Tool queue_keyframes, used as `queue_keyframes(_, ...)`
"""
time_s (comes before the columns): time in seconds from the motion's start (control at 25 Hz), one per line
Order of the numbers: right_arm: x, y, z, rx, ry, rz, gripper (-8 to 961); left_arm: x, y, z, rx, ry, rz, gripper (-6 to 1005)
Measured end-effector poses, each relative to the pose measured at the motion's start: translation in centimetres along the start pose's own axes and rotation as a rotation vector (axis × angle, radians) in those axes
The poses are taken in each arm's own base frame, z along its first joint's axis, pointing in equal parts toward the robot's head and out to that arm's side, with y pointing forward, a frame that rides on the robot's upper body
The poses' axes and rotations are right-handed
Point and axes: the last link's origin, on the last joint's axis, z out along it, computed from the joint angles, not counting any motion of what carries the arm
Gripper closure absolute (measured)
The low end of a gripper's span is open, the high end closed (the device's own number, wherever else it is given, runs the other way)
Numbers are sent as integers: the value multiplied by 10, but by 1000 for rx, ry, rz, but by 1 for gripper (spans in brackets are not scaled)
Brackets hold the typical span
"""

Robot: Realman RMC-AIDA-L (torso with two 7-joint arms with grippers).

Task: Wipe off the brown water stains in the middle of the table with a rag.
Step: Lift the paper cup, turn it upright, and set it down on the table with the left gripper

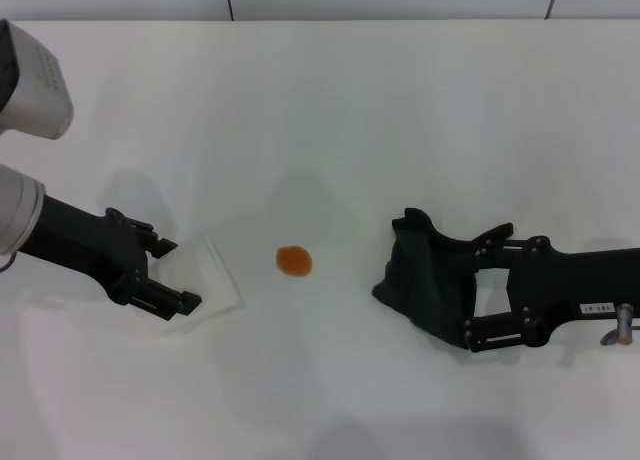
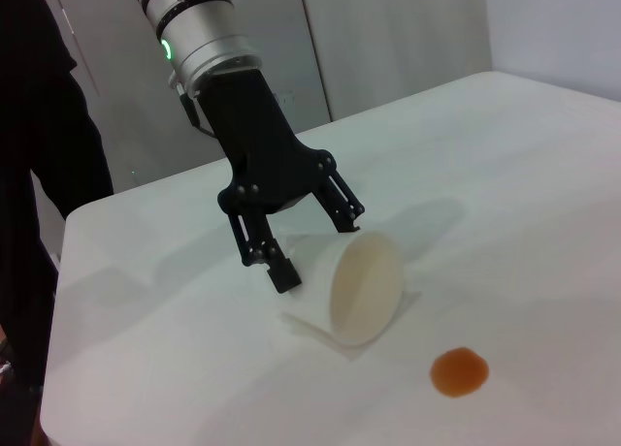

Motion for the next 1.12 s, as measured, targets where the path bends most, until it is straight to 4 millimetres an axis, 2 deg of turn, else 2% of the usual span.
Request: queue_keyframes(1.12,0,-1,0,10,-10,-7,112,0,1,4,5,3,19,168)
